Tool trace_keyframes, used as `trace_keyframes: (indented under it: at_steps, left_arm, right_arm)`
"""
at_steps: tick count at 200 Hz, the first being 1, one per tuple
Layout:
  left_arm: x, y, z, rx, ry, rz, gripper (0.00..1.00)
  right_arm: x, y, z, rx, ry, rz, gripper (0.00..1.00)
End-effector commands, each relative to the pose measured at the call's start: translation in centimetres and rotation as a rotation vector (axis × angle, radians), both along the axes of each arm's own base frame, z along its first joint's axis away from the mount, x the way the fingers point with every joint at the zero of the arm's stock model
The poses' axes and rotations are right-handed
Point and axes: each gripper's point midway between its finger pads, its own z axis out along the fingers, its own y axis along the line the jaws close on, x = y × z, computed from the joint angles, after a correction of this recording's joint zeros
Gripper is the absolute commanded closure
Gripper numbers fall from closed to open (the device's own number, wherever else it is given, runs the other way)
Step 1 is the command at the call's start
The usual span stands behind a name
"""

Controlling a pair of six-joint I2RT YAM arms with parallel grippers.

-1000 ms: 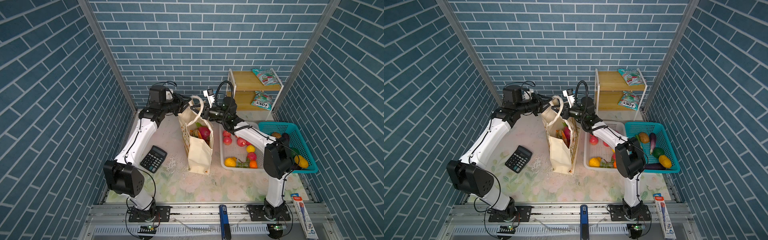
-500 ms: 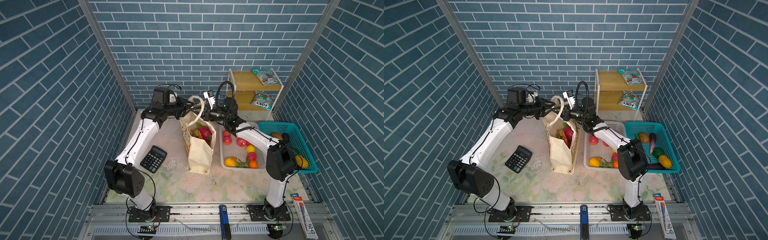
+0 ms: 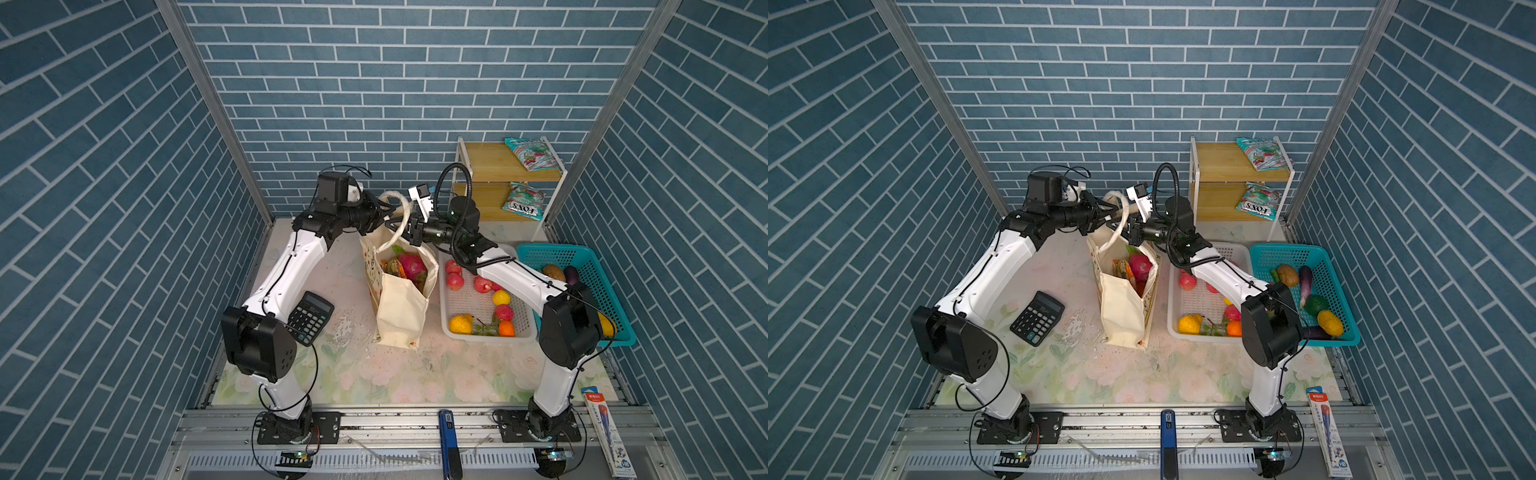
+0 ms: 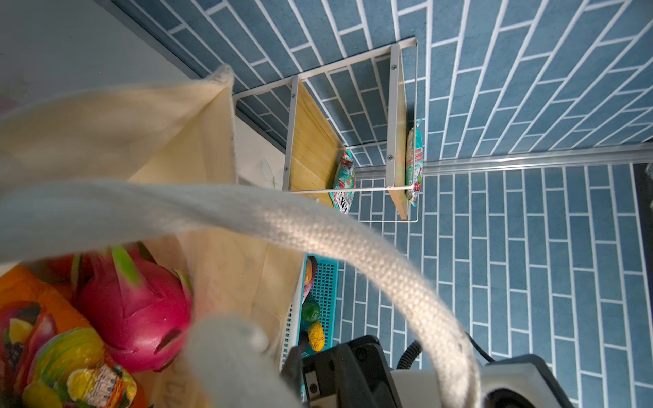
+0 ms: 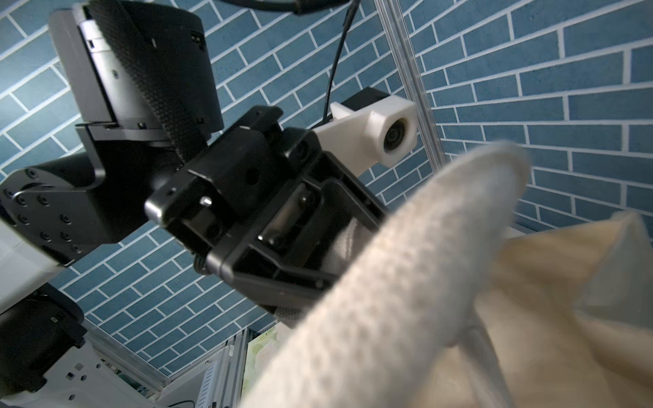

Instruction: Place the food into the grocery bag and tie it

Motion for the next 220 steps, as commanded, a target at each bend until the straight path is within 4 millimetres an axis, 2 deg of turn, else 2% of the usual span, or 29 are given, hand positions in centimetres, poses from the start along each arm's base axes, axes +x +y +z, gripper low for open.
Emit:
trace_keyframes:
  at_steps: [1,20,36,59,80,134,172,201,220]
  left_arm:
    - [0.6,-0.4,0.9,-0.004,-0.041,-0.015,0.93]
    - [0.8,-0.6,1.1,-0.011,-0.044,-0.024,1.0]
    - [1.1,-0.9,0.6,-0.023,-0.024,-0.029,1.0]
    - [1.4,-1.2,-0.6,-0.045,0.018,-0.032,1.0]
    - [1.9,-0.8,-1.3,-0.038,0.026,-0.011,1.0]
    - [4.8,-0.1,1.0,-0.063,-0.037,0.008,1.0]
    - [5.3,0.3,3.2,-0.081,-0.097,0.006,1.0]
    - [4.9,0.0,5.4,-0.123,-0.146,-0.019,1.0]
    - [4.9,-0.4,7.1,-0.182,-0.178,-0.035,1.0]
  right_arm:
    - [-2.1,-0.6,3.0,0.028,-0.109,0.025,1.0]
    - [-2.1,-1.0,3.3,0.015,-0.127,0.001,0.84]
    - [-2.0,-1.6,3.4,-0.003,-0.145,-0.029,0.72]
    - [-1.8,-2.4,3.5,-0.027,-0.164,-0.067,0.63]
    - [-1.7,-3.2,3.5,-0.057,-0.18,-0.093,0.59]
    - [-2.0,-5.4,3.7,-0.109,-0.201,-0.152,0.57]
    - [-1.4,-8.1,3.8,-0.137,-0.199,-0.229,0.58]
    - [-0.4,-10.3,3.4,-0.149,-0.169,-0.282,0.69]
    - [0.5,-11.4,2.7,-0.159,-0.138,-0.302,0.83]
